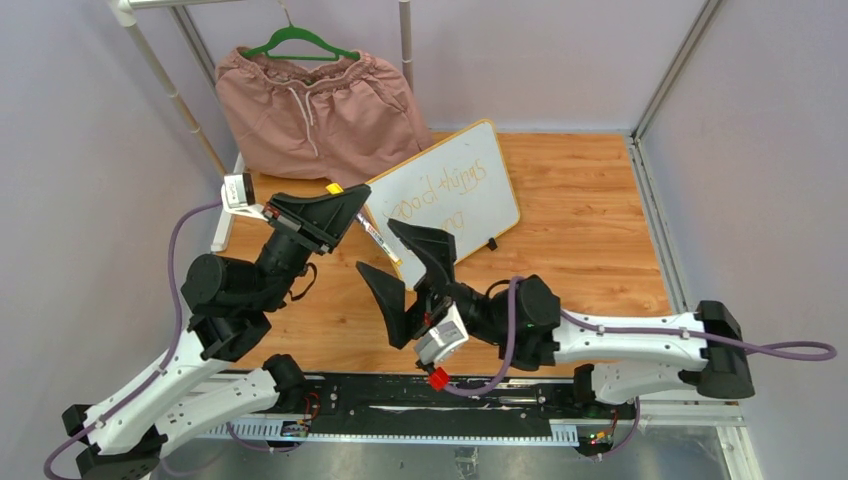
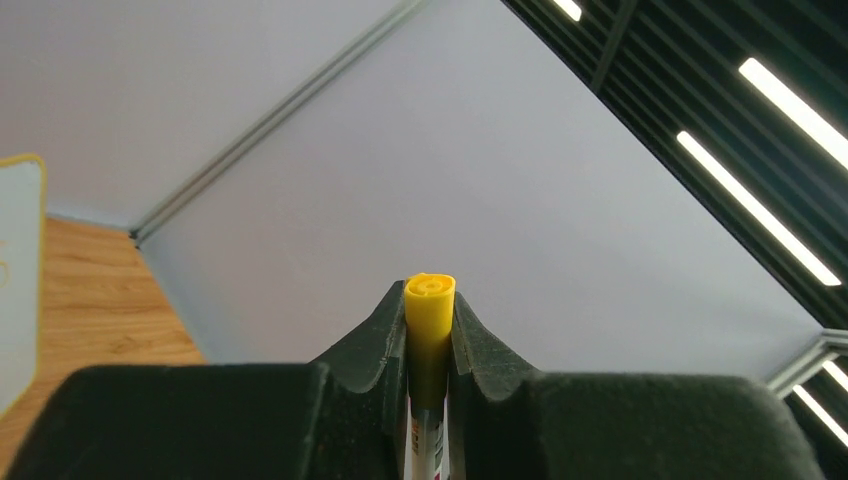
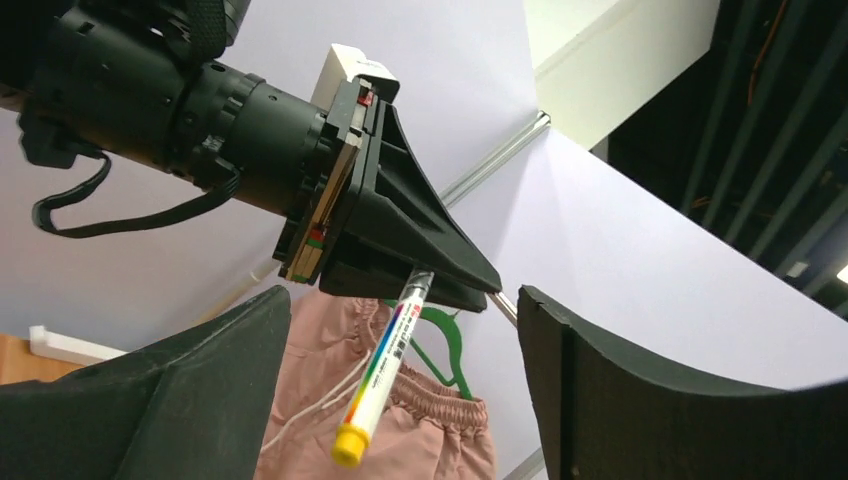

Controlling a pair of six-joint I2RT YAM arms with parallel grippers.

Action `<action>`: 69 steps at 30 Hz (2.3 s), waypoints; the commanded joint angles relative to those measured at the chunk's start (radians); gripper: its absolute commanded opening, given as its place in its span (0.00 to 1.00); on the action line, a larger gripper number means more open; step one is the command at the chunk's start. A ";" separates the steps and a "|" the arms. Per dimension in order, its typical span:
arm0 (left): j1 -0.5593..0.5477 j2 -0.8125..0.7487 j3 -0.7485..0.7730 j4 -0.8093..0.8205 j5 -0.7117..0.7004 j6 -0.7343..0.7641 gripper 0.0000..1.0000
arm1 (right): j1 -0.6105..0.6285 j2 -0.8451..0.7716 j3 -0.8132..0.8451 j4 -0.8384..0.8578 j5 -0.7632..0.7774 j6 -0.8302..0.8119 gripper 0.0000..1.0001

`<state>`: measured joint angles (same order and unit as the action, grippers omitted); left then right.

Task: Write a sentence on the whiteboard
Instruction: Close the whiteboard marker, then place the whiteboard marker at the center of the board.

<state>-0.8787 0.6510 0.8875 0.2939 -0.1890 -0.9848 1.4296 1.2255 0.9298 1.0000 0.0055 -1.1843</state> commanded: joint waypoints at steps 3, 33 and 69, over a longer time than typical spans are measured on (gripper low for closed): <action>0.000 -0.018 0.081 -0.062 -0.110 0.147 0.00 | 0.040 -0.163 -0.031 -0.315 0.086 0.269 0.89; 0.000 0.049 0.069 -0.224 0.493 0.482 0.00 | -0.468 -0.226 0.161 -0.893 -0.600 1.697 0.78; 0.000 0.051 -0.042 -0.080 0.423 0.321 0.00 | -0.436 -0.147 0.064 -0.612 -0.527 1.840 0.05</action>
<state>-0.8783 0.7219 0.8558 0.1688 0.2207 -0.6651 0.9897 1.0950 1.0100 0.3576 -0.5350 0.6548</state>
